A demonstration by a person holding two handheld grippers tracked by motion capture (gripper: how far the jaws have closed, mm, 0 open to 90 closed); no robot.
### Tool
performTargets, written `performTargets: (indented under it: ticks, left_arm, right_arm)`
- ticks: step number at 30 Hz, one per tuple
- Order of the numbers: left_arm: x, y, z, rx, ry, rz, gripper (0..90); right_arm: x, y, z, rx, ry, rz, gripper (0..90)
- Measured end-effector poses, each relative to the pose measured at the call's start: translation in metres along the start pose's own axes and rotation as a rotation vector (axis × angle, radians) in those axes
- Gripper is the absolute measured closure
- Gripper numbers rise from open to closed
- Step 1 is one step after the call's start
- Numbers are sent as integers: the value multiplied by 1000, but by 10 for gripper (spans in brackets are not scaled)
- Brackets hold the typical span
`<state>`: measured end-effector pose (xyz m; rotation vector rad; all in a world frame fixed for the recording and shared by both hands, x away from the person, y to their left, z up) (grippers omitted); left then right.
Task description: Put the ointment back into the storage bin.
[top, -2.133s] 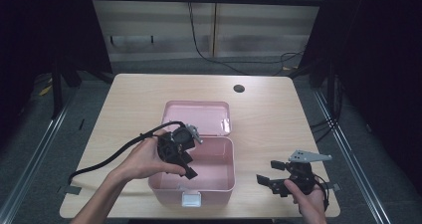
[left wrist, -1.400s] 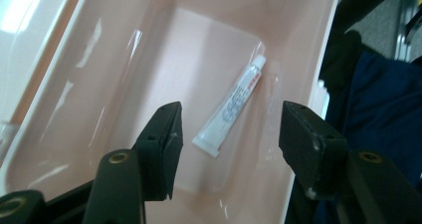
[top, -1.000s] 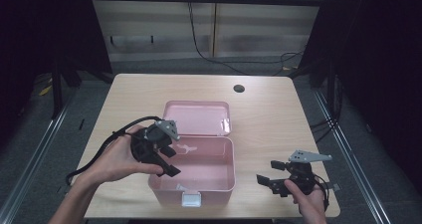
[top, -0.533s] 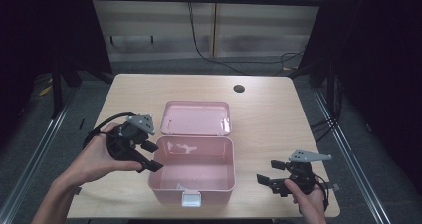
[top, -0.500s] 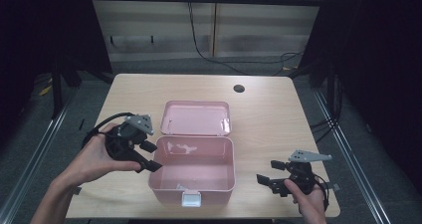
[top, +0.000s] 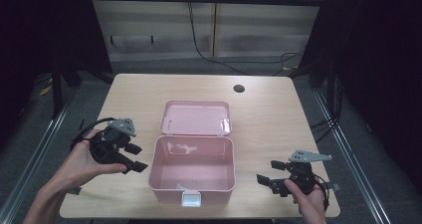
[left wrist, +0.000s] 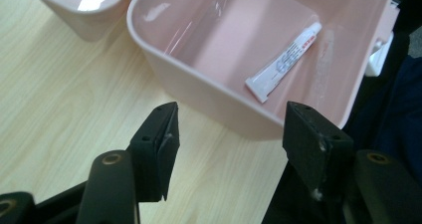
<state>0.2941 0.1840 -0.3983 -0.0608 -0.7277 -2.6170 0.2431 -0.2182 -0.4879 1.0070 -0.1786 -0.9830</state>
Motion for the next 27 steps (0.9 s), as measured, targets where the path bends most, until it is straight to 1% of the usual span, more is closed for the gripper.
performTargets:
  ticks: [1, 2, 3, 4, 5, 6, 8, 9, 11, 12, 13, 14, 15, 17, 18, 20, 21, 23, 24, 25, 27]
  left_arm:
    - [0, -3, -1, 4, -2, 11, 396]
    - [-1, -5, -2, 18, -1, 25, 396]
    - [-3, -9, -2, 17, 4, 18, 396]
    - [-3, -12, -3, 17, 3, 22, 396]
    - [-4, -15, -5, 25, 9, 30, 396]
    - [-5, -18, -7, 35, 6, 42, 394]
    - [-7, -26, -10, 39, 10, 43, 390]
    - [-7, -28, -12, 57, 12, 64, 389]
    - [-11, -36, -16, 67, 20, 75, 379]
    - [-12, -39, -18, 83, 19, 85, 379]
    - [-13, -42, -20, 83, 16, 83, 379]
    - [-14, -45, -23, 92, 20, 100, 376]
    - [-16, -49, -25, 89, 23, 98, 367]
    - [-18, -55, -30, 80, 18, 113, 365]
    - [-19, -57, -32, 77, 27, 117, 365]
    - [-21, -62, -35, 86, 30, 123, 360]
    - [-23, -67, -40, 88, 31, 136, 360]
    - [-25, -71, -44, 91, 52, 146, 361]
    - [-26, -73, -47, 93, 52, 153, 360]
    - [-27, -76, -50, 94, 41, 163, 360]
    - [-29, -79, -54, 97, 56, 169, 357]
  right_arm:
    - [0, 0, 0, 0, -1, 1, 156]
    - [0, 0, 0, -1, 1, 2, 156]
    - [-1, 0, 0, 1, 0, -2, 157]
    - [0, 0, 0, 0, -1, -4, 157]
    - [0, 0, 0, 1, -2, -3, 156]
    - [0, 0, 0, 0, -3, -4, 156]
    - [1, 0, -1, 1, -4, -3, 155]
    - [1, 0, -1, 2, -6, -2, 155]
    - [1, 0, -1, -2, -13, -1, 155]
    - [1, 0, -1, -4, -15, -4, 155]
    - [1, 0, -2, -3, -16, -5, 156]
    - [1, -1, -2, -4, -19, -5, 158]
    - [1, -1, -2, -8, -22, -7, 159]
    - [2, -1, -2, -7, -30, -9, 161]
    - [2, -1, -3, -5, -31, -7, 164]
    - [2, -1, -3, -7, -36, -1, 164]
    - [2, -1, -3, -7, -40, 0, 164]
    - [3, -1, -4, -9, -51, 3, 164]
    - [3, -2, -5, -10, -52, 5, 164]
    - [4, -2, -5, -10, -56, 4, 164]
    - [6, -4, -7, -16, -73, 5, 169]
Point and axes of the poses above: each handheld gripper's, and its own axes: z roughly backward along the jaws, y roughly out of its top, x roughly to its right, the point moved 7 cm from there along -z, roughly forward along the jaws, and after that the axes turned 1 degree about z, right-handed, at the moved point
